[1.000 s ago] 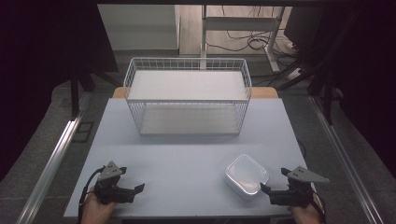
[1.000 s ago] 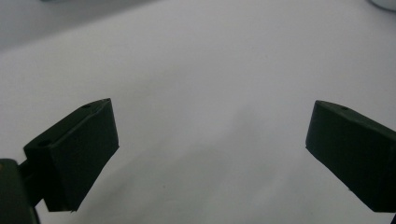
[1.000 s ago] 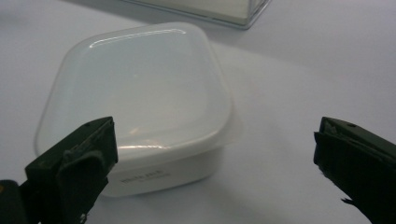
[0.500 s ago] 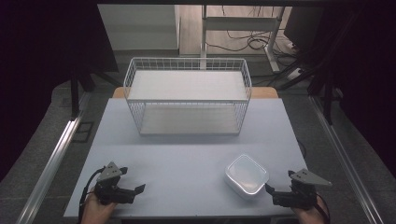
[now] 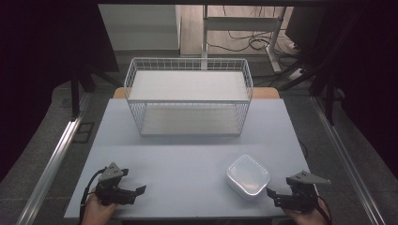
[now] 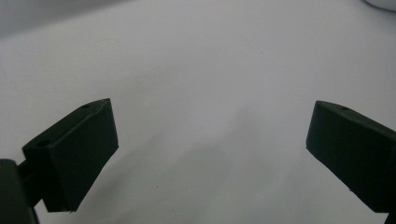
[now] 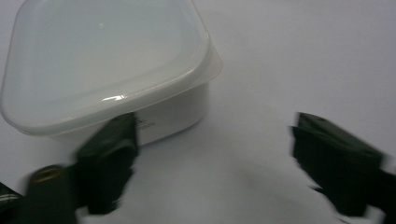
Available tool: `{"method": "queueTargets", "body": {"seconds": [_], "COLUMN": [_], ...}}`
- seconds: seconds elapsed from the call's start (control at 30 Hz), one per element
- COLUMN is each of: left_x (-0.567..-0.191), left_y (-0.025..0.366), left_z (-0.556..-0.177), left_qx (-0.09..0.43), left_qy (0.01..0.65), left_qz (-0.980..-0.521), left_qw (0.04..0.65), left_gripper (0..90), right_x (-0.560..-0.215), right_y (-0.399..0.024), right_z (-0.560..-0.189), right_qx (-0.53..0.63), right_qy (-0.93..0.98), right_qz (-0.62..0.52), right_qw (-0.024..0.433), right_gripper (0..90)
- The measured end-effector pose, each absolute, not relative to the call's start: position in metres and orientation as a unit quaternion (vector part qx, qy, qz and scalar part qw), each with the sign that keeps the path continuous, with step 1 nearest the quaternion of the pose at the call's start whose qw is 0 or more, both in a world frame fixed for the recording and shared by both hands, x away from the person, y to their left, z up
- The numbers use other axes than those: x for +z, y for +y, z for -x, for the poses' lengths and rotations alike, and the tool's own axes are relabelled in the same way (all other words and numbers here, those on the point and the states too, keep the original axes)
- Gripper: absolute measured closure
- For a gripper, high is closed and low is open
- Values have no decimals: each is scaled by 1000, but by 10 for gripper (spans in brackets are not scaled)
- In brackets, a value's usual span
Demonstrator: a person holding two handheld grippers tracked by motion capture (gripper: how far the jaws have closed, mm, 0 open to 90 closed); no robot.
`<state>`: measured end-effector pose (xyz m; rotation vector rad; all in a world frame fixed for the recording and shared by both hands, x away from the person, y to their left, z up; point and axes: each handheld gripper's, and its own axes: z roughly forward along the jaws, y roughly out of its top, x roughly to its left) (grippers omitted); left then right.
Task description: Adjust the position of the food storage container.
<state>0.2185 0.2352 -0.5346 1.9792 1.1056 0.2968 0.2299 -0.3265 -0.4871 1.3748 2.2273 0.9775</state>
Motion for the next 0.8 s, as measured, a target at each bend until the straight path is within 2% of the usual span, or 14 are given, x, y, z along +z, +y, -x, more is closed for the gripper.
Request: {"method": "queueTargets", "body": {"seconds": [0.1, 0.17, 0.3, 0.37, 0.8], "left_x": [-534, -534, -534, -535, -536], "left_y": [235, 234, 233, 233, 231], "left_z": [-219, -219, -219, -219, -221], "left_qx": [118, 118, 115, 116, 112], "left_qy": [440, 440, 441, 440, 440], "left_qz": [-788, -787, -788, -790, -795], "left_qw": [414, 416, 413, 411, 403], "left_gripper": [19, 20, 20, 20, 22], "right_x": [-485, -486, -489, -491, -494], "right_y": [-324, -324, -322, -318, -309], "right_z": [-228, -229, -233, -235, -268], "right_qx": [350, 344, 351, 354, 354], "right_qy": [785, 789, 788, 789, 783], "right_qz": [-486, -487, -491, -489, -500], "right_qw": [159, 151, 124, 113, 107], "right_gripper": [553, 701, 871, 891, 894]}}
